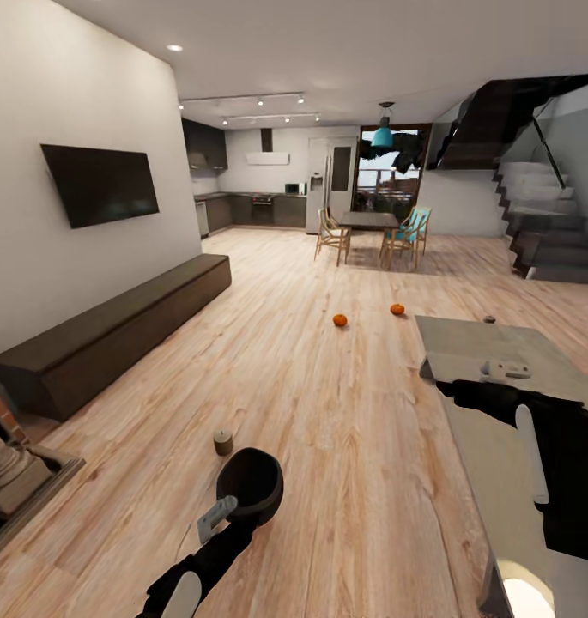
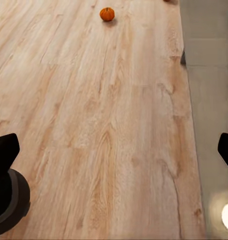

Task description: Place each of the two pumpkins and all three candles from the living room inside a cabinet in the living room (use any cabinet), then make sure every cabinet is closed, and position the cauldron so it is next to a table in the living room.

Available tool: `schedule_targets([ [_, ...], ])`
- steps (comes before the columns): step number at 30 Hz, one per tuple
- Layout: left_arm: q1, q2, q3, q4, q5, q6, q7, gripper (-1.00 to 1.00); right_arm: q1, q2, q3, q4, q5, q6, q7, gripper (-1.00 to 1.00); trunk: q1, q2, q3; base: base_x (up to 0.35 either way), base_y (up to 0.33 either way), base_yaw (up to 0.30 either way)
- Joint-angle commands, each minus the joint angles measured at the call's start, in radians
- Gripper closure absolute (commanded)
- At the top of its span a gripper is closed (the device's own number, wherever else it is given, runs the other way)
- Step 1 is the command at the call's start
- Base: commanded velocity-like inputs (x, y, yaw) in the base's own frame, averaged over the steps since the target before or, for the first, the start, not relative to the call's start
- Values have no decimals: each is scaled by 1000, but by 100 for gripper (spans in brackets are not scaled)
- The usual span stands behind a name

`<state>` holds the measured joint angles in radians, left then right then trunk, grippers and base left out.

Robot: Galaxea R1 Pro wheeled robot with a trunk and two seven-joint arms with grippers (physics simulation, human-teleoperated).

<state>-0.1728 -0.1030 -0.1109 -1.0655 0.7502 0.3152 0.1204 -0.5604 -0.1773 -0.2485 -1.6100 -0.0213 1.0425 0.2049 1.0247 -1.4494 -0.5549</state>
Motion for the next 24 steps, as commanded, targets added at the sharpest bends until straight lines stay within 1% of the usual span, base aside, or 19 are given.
schedule_targets([
  [1, 0, 1, -1, -1, 11, 3, 8, -100, -1, 0, -1, -1, -2, 5, 1, -100, 0, -1, -2, 201, 102, -272],
  [9, -1, 0, -1, 5, 10, 0, 9, -100, -1, -1, -1, -1, -1, 5, 1, -100, 0, -1, -6, 286, 48, -272],
  [24, 0, 2, 0, 14, 9, -4, 10, -100, -1, 2, 1, -1, 0, 5, 1, -100, 0, -1, -15, 335, -76, -272],
])
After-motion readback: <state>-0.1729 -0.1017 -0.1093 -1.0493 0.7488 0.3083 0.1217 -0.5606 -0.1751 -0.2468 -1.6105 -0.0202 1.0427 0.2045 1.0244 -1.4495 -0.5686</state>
